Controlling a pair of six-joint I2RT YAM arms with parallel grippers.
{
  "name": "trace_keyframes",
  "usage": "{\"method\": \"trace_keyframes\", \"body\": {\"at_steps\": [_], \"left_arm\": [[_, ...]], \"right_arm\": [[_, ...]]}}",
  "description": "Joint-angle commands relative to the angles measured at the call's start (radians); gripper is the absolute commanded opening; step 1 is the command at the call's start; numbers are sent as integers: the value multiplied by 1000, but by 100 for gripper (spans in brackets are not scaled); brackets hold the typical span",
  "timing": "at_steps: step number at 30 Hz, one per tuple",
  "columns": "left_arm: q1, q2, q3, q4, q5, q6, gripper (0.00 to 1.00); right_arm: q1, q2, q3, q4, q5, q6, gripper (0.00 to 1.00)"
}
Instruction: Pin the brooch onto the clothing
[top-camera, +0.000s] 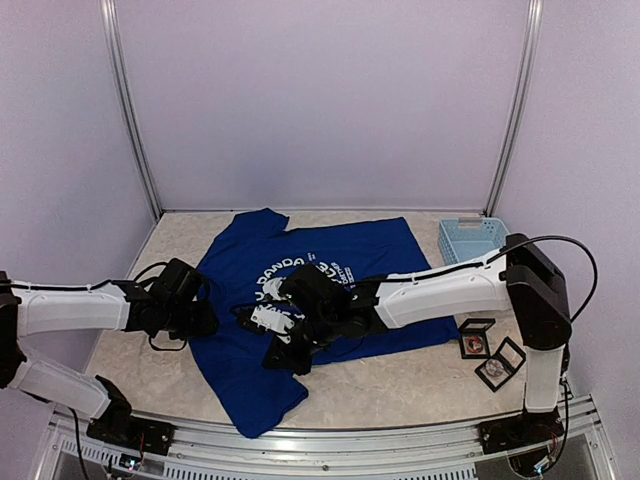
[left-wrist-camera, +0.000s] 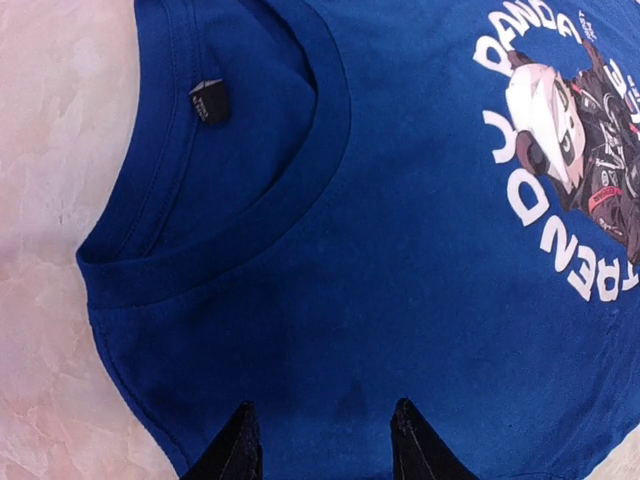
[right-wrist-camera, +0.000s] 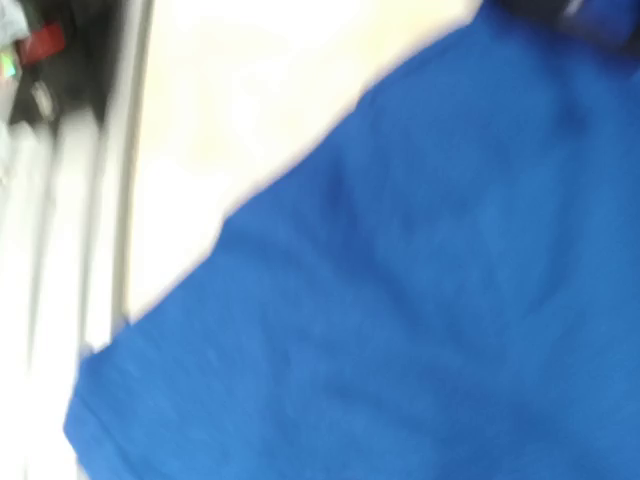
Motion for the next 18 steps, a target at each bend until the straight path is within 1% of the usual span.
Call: {"method": "trace_keyframes", "body": {"at_steps": [1, 4, 9, 14, 18], "left_arm": [[-8, -28, -73, 20, -18, -66, 42], [-8, -58, -109, 1, -26, -100, 43], [-9, -153, -132, -62, -70, -128, 43], [-20, -253, -90, -107, -95, -99, 43], [-87, -266, -29, -119, -69, -48, 42]], "right_arm": [[7, 93, -50, 4, 7, 5, 7], [26, 108, -100, -26, 34, 43, 6], [74, 64, -202, -48, 48, 65, 5], [109, 14, -189, -91, 46, 61, 7], [78, -80, -188, -56, 79, 68, 7]]}}
